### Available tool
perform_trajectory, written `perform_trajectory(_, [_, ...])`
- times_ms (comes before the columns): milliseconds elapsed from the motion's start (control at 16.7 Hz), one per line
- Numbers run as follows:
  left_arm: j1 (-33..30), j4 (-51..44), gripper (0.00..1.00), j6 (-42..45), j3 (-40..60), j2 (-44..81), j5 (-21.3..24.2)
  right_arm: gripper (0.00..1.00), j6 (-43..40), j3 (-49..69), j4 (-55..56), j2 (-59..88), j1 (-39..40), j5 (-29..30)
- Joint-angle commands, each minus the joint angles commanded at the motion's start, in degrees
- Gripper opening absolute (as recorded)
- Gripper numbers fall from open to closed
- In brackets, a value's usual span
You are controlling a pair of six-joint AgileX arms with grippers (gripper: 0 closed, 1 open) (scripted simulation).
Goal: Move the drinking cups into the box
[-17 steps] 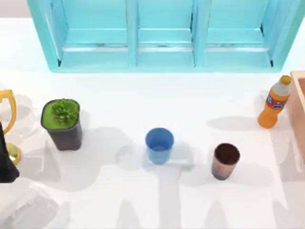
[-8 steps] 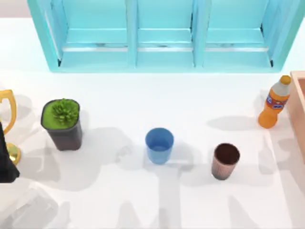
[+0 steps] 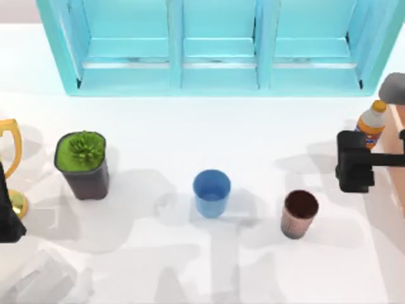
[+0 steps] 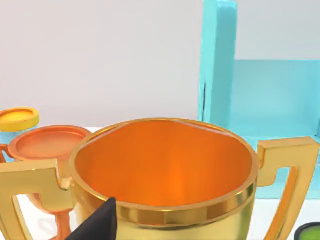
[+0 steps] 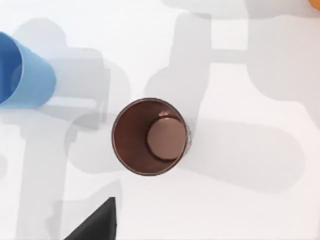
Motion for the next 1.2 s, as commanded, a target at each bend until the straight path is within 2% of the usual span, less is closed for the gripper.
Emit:
perform_trajectory(300, [0.0, 0.0, 1.0, 0.0, 0.0, 0.0, 0.0, 1.0, 4.7, 19.2, -16.6, 24.2, 3.2, -0.5])
perform_trajectory(540, [0.0, 0.0, 1.0, 0.0, 0.0, 0.0, 0.0, 1.0, 6.0, 29.0, -23.7, 33.6, 3.3, -0.8])
perform_trajectory(1020, [0.0, 0.0, 1.0, 0.0, 0.0, 0.0, 0.0, 1.0, 6.2, 30.7, -24.6, 34.8, 3.1, -0.9])
perform_trajectory(1200, [0.0, 0.0, 1.0, 0.0, 0.0, 0.0, 0.0, 1.0, 6.2, 28.0, -21.3, 35.6, 3.1, -0.9])
